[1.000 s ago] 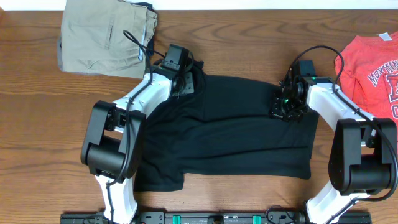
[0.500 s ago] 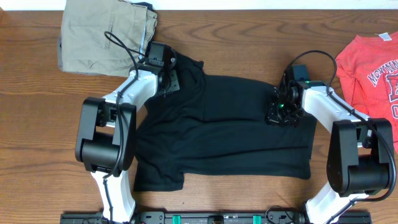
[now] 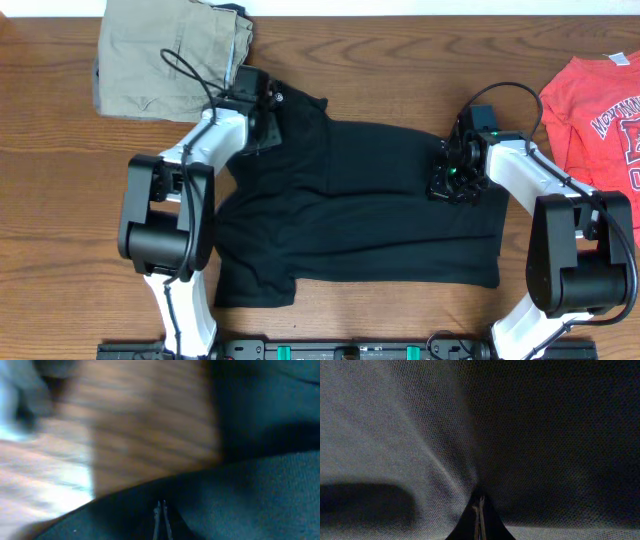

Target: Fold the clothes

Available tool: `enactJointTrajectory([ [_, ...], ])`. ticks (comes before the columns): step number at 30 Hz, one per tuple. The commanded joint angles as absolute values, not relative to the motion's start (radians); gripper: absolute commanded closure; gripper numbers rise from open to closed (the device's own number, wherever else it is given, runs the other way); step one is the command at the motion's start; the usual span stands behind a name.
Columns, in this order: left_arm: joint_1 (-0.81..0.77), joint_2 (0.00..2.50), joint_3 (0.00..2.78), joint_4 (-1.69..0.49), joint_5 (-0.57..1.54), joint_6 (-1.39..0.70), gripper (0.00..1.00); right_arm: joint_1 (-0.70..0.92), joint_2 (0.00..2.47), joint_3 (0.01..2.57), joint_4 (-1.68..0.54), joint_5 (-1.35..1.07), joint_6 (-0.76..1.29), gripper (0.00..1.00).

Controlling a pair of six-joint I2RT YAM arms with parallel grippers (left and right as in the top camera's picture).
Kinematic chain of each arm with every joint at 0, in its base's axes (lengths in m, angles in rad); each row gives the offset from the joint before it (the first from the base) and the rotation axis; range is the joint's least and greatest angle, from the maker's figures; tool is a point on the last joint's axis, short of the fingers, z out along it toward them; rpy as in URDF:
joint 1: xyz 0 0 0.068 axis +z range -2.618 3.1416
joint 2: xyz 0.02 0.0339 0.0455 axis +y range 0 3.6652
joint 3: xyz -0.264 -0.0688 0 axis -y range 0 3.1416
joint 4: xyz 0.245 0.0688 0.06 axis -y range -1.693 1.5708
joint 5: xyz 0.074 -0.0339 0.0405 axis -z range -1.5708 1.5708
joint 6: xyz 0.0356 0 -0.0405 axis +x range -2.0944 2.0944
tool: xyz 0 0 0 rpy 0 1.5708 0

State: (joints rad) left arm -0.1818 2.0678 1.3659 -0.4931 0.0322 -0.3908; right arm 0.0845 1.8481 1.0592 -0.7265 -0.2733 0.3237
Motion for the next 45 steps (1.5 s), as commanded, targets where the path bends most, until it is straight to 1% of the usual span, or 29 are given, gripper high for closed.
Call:
enactJointTrajectory([
  [1, -0.105, 2.133, 1.33, -0.585, -0.143, -0.464, 0.94, 0.099, 1.861, 1.029, -0.728, -0.261, 0.337, 0.99],
  [4, -0.061, 2.124, 1.33, -0.653, -0.23, -0.5, 0.94, 0.099, 1.861, 1.029, -0.717, -0.26, 0.337, 0.99],
  [8, -0.023, 2.102, 1.33, -0.698, -0.237, -0.5, 0.94, 0.099, 1.861, 1.029, -0.706, -0.255, 0.337, 0.99],
  [13, -0.014, 2.042, 1.33, -0.72, -0.262, -0.506, 0.94, 0.099, 1.861, 1.029, -0.7, -0.237, 0.337, 0.99],
  [16, -0.014, 1.97, 1.33, -0.757, -0.346, -0.563, 0.94, 0.098, 1.861, 1.029, -0.707, -0.23, 0.337, 0.99],
  [18, -0.013, 1.917, 1.33, -0.775, -0.378, -0.563, 0.94, 0.099, 1.861, 1.029, -0.709, -0.223, 0.337, 0.99],
  [24, -0.005, 1.757, 1.33, -0.831, -0.447, -0.563, 0.94, 0.098, 1.861, 1.029, -0.707, -0.189, 0.337, 0.99],
  [27, -0.003, 1.684, 1.33, -0.848, -0.445, -0.561, 0.94, 0.092, 1.861, 1.034, -0.707, -0.187, 0.337, 0.99],
  [29, -0.004, 1.645, 1.33, -0.857, -0.397, -0.558, 0.94, 0.078, 1.861, 1.049, -0.71, -0.188, 0.337, 0.99],
  [31, -0.006, 1.614, 1.33, -0.858, -0.286, -0.557, 0.94, 0.06, 1.861, 1.078, -0.727, -0.188, 0.337, 0.99],
  [36, -0.03, 1.603, 1.33, -0.79, 0.118, -0.439, 0.94, 0.013, 1.861, 1.172, -0.764, -0.191, 0.336, 0.98],
  [39, -0.079, 1.635, 1.33, -0.713, 0.254, -0.396, 0.95, 0.005, 1.861, 1.213, -0.763, -0.191, 0.336, 0.92],
  [41, -0.119, 1.669, 1.33, -0.664, 0.257, -0.396, 0.94, 0.006, 1.861, 1.228, -0.755, -0.192, 0.336, 0.85],
  [44, -0.172, 1.745, 1.33, -0.572, 0.258, -0.397, 0.94, 0.009, 1.861, 1.23, -0.725, -0.191, 0.336, 0.6],
  [45, -0.185, 1.774, 1.33, -0.54, 0.258, -0.396, 0.94, 0.009, 1.861, 1.229, -0.714, -0.191, 0.33, 0.54],
])
